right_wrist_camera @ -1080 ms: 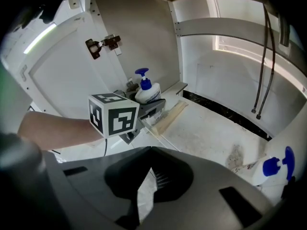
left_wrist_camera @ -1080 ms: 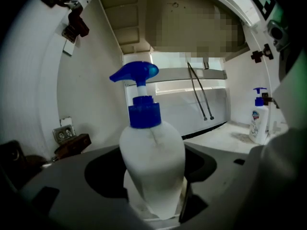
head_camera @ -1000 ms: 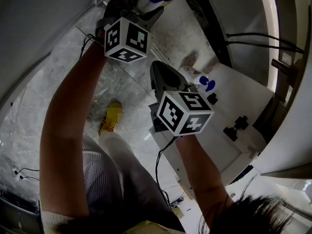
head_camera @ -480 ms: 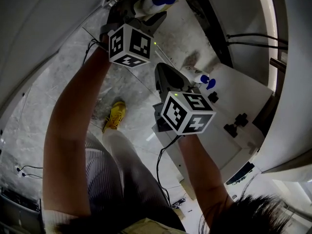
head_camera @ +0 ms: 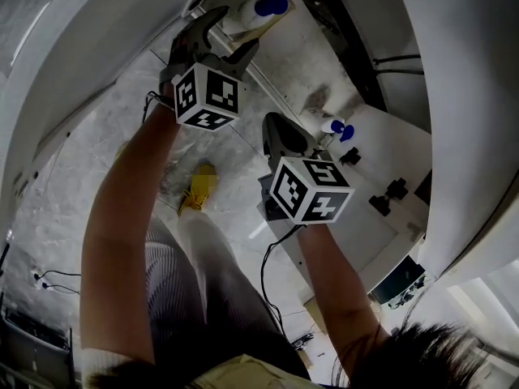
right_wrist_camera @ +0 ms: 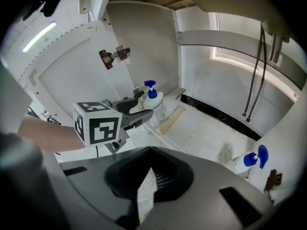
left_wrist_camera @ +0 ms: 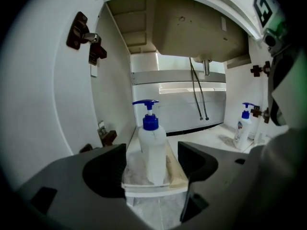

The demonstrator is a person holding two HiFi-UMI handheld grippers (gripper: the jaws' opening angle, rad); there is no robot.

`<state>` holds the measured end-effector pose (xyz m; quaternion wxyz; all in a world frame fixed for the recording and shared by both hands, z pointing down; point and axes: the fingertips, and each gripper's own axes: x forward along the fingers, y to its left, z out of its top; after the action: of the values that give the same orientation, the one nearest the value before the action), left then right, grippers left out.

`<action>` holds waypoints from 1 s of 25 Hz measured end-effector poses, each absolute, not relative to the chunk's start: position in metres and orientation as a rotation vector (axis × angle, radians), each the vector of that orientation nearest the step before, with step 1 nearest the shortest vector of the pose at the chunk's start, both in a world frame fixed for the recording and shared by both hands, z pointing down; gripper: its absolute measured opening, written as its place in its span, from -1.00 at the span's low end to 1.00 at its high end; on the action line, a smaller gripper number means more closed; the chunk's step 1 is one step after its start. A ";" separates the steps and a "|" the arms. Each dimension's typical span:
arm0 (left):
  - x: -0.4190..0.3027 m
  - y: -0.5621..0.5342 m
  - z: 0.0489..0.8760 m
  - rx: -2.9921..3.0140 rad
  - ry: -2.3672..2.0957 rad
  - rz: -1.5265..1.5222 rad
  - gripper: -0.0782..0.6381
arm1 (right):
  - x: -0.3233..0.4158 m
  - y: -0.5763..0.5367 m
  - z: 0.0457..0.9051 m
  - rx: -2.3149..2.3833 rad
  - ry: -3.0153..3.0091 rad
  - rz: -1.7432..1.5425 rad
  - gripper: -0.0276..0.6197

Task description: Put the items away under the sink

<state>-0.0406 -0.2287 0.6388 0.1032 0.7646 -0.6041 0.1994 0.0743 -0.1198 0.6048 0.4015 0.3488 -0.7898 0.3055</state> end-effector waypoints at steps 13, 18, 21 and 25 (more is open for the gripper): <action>-0.016 -0.152 0.600 2.214 -1.562 0.606 0.19 | 0.086 -0.109 0.553 0.966 -1.980 0.821 -0.83; -0.019 -0.128 0.583 2.175 -1.487 0.615 0.19 | 0.082 -0.099 0.533 1.016 -1.975 0.890 -0.83; -0.016 -0.115 0.566 2.148 -1.447 0.555 0.19 | 0.083 -0.094 0.523 1.031 -1.969 0.897 -0.83; -0.013 -0.095 0.544 2.146 -1.399 0.550 0.18 | 0.079 -0.085 0.510 1.044 -1.964 0.915 -0.83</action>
<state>-0.0126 -0.0948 0.5441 0.2580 0.7913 -0.5159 0.2030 0.0794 -0.0855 0.5097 0.3602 0.4049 -0.7619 0.3548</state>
